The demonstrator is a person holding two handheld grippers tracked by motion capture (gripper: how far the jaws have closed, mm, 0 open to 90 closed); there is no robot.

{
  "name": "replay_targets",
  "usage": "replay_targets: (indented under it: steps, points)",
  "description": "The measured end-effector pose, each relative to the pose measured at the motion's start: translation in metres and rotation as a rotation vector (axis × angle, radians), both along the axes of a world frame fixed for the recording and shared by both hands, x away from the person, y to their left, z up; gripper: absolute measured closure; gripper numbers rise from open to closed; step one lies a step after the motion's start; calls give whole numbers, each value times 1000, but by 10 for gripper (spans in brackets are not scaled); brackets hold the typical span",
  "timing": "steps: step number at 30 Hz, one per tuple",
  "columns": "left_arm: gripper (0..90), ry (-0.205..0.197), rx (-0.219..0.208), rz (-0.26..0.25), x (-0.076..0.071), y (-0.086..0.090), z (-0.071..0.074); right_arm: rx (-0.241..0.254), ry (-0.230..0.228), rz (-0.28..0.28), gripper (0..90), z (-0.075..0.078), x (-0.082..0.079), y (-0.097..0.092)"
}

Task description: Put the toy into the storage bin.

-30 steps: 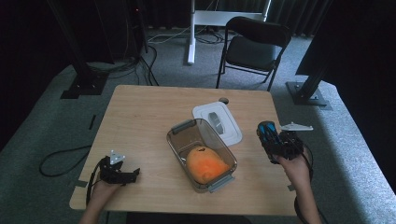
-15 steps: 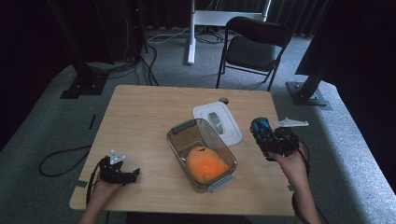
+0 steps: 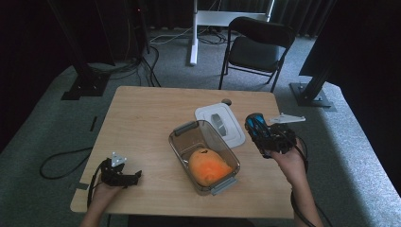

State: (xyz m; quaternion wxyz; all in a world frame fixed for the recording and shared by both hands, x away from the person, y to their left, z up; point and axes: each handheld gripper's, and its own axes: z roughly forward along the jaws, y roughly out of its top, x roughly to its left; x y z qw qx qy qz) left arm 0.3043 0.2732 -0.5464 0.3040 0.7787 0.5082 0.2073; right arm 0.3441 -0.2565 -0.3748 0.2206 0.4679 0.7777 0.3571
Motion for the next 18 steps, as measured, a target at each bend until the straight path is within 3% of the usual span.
replay_targets:
  steps: [4,11,18]
  points:
    - [5,2,2,-3,0,0,0,-22,-10,14,265,5,0,9]
    - [5,-1,1,-2,0,0,0,10,-16,49,267,9,4,22]
    - [5,-1,1,-2,0,0,0,-4,-25,95,266,13,7,42]
